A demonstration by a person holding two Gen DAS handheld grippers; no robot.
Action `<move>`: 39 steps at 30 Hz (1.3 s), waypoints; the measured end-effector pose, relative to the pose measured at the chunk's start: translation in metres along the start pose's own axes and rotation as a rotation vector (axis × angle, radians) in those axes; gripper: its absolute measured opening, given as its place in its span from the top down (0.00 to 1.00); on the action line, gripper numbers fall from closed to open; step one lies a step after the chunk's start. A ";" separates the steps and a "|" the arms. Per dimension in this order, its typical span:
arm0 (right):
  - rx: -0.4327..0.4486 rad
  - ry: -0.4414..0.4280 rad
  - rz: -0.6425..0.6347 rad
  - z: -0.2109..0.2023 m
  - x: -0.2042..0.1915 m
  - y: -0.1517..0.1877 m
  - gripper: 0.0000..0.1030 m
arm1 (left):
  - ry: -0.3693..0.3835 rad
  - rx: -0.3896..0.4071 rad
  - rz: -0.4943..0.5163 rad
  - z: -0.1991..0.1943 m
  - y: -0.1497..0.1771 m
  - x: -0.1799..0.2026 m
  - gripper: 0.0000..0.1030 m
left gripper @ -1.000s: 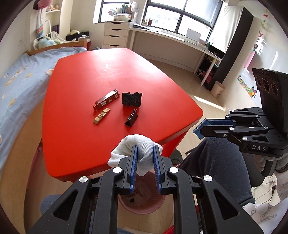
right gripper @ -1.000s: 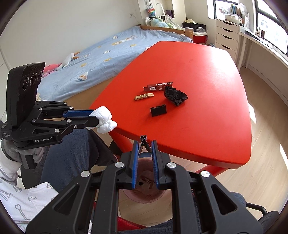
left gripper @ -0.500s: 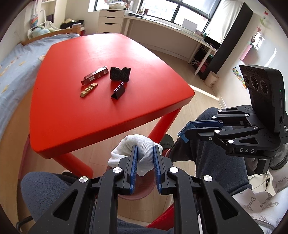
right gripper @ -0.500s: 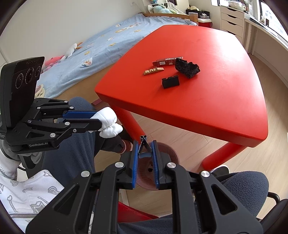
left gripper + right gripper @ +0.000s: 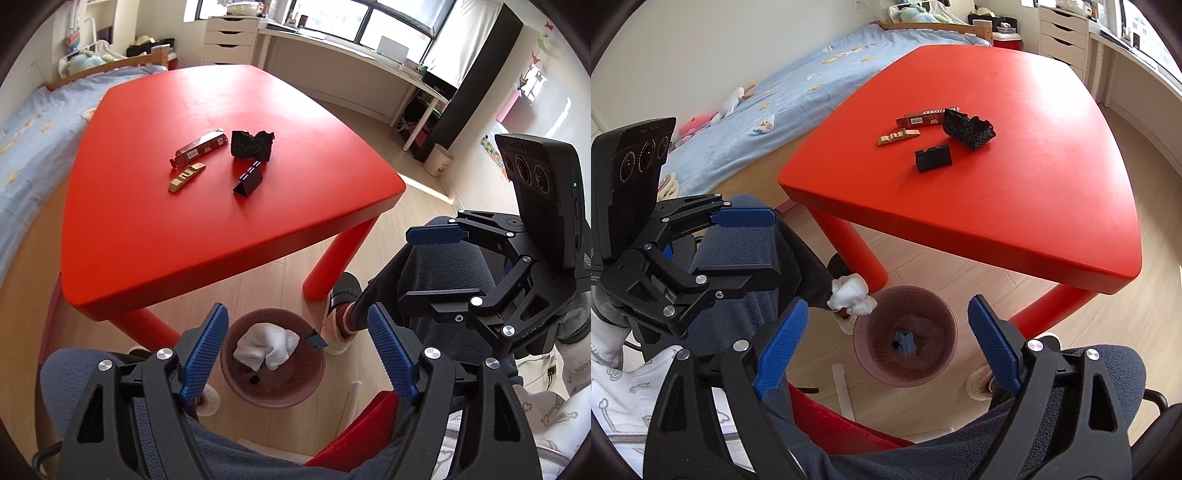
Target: Collect trash
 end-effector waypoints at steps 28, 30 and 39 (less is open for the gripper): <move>0.018 0.004 0.035 -0.007 0.012 -0.016 0.03 | -0.050 0.036 -0.016 -0.006 -0.019 -0.022 0.08; 0.022 0.004 0.030 -0.008 0.013 -0.021 0.03 | -0.052 0.047 -0.010 -0.007 -0.026 -0.025 0.08; 0.069 0.014 -0.013 -0.020 0.027 -0.067 0.03 | -0.062 0.073 0.031 -0.006 -0.062 -0.042 0.08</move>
Point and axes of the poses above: each gripper's, at about its wrist camera, not at the fingertips, and z roughly the way its jaws point, x to its right, y to its underside, the point moved 4 cm from there along z, roughly the way its jaws point, and after that the axes turned 4 degrees about -y, right-handed, at the moved point
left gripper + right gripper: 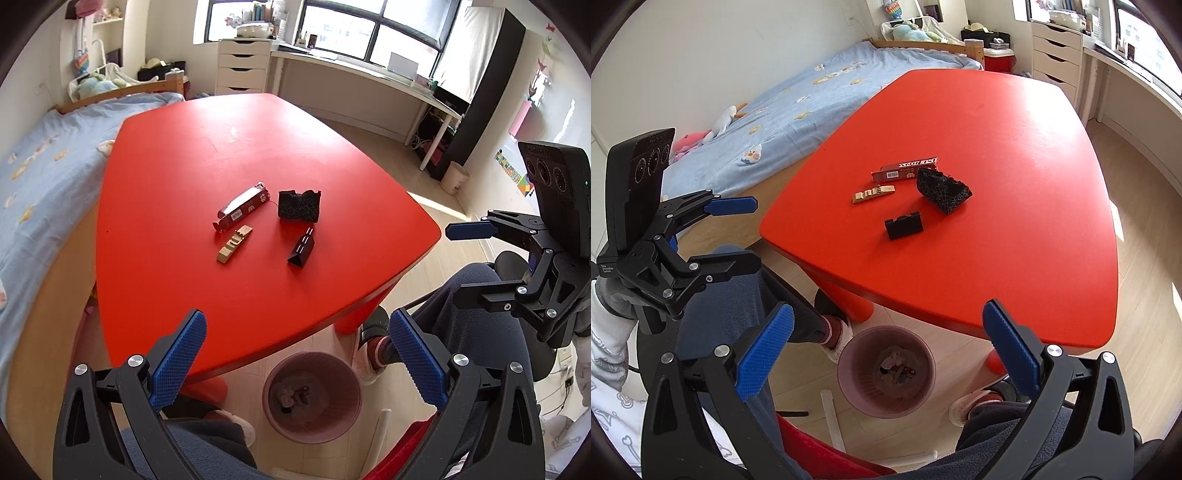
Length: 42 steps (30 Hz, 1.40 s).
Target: Collect trash
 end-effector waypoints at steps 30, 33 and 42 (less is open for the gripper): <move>-0.186 0.023 -0.187 0.122 0.066 -0.114 0.03 | 0.069 -0.160 0.180 0.111 -0.053 -0.039 0.08; -0.207 0.023 -0.188 0.133 0.070 -0.113 0.03 | 0.078 -0.172 0.180 0.118 -0.050 -0.041 0.10; -0.249 0.007 -0.176 0.155 0.077 -0.107 0.26 | 0.079 -0.206 0.195 0.128 -0.043 -0.039 0.45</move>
Point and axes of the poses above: each gripper's, at about its wrist camera, not at the fingertips, and z roughly the way its jaws point, x to its right, y to its underside, the point moved 4 cm from there along z, roughly the way its jaws point, and after that the axes turned 4 degrees about -y, right-handed, at the moved point
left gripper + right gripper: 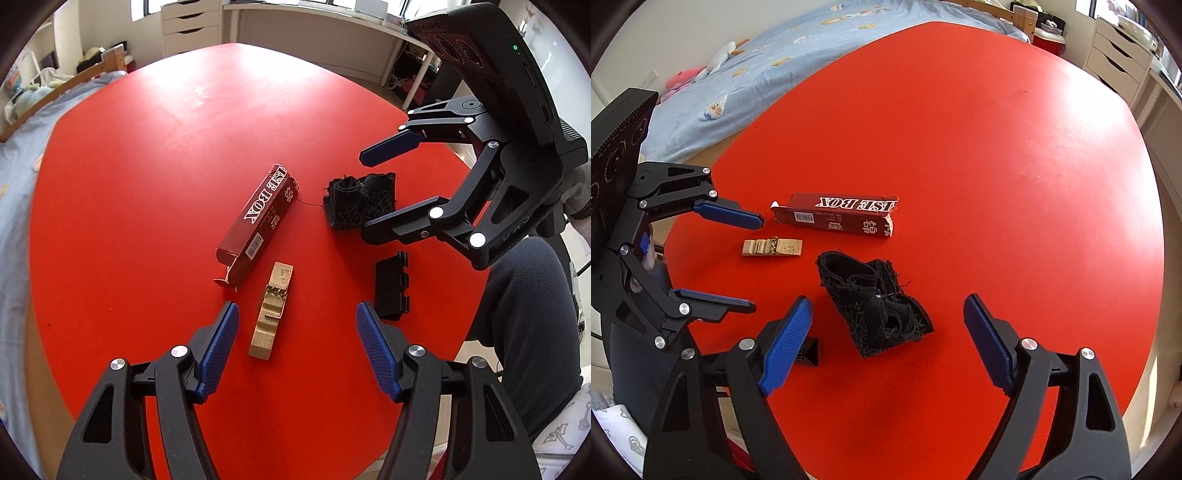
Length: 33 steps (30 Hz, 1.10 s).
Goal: Collect trash
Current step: 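Grasp the black mesh bag with the right gripper while the left gripper grasps the wooden clothespin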
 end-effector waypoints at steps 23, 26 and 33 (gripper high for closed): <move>0.032 0.011 0.006 -0.003 -0.005 0.000 0.63 | -0.051 0.007 -0.048 0.000 0.001 -0.001 0.88; 0.047 0.019 0.019 -0.007 -0.004 0.002 0.65 | -0.051 0.014 -0.062 -0.002 0.002 -0.003 0.88; 0.091 0.023 0.040 -0.026 -0.004 0.005 0.65 | -0.053 0.044 -0.090 -0.017 0.000 -0.003 0.88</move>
Point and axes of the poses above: each gripper's, at about its wrist camera, not at the fingertips, and z roughly the way its jaws point, x to its right, y to its underside, the point moved 4 cm from there along z, roughly the way its jaws point, and after that the axes turned 4 degrees about -y, right-handed, at the moved point
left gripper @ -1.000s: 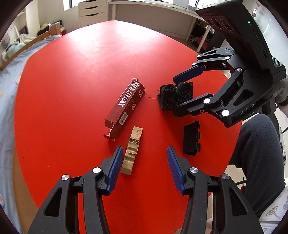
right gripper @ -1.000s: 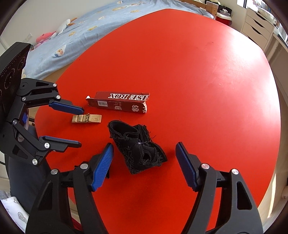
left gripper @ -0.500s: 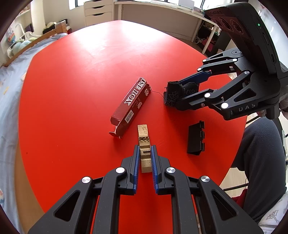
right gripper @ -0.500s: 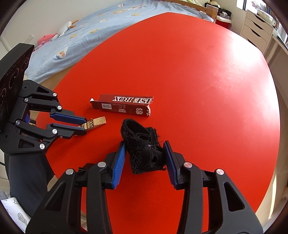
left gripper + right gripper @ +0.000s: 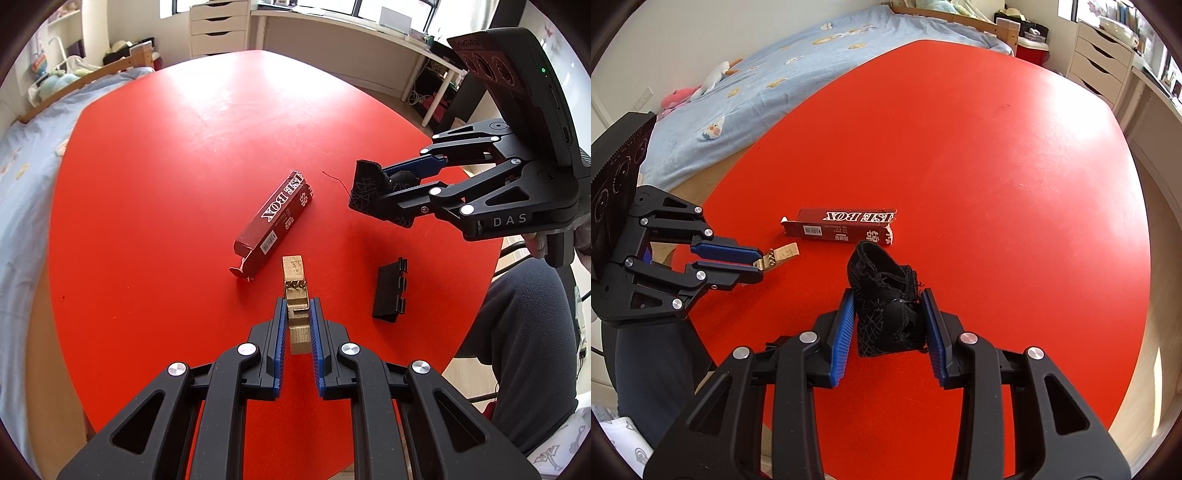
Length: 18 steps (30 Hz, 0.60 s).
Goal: Collect trash
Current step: 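Grasp the black mesh bag with the right gripper while the left gripper grasps the wooden clothespin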
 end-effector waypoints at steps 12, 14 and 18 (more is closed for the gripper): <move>0.109 0.024 0.036 -0.061 -0.020 0.019 0.65 | -0.021 0.083 -0.044 -0.051 0.009 0.011 0.88; 0.135 0.018 0.045 -0.074 -0.025 0.026 0.65 | -0.026 0.100 -0.043 -0.062 0.012 0.016 0.88; 0.178 0.027 0.047 -0.095 -0.040 0.042 0.65 | -0.032 0.138 -0.045 -0.082 0.018 0.027 0.88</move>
Point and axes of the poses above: each gripper's, at about its wrist camera, not at the fingertips, and z roughly the way its jaws point, x to its right, y to its underside, the point moved 4 cm from there along z, roughly the way its jaws point, and after that the axes turned 4 degrees about -y, right-handed, at the moved point
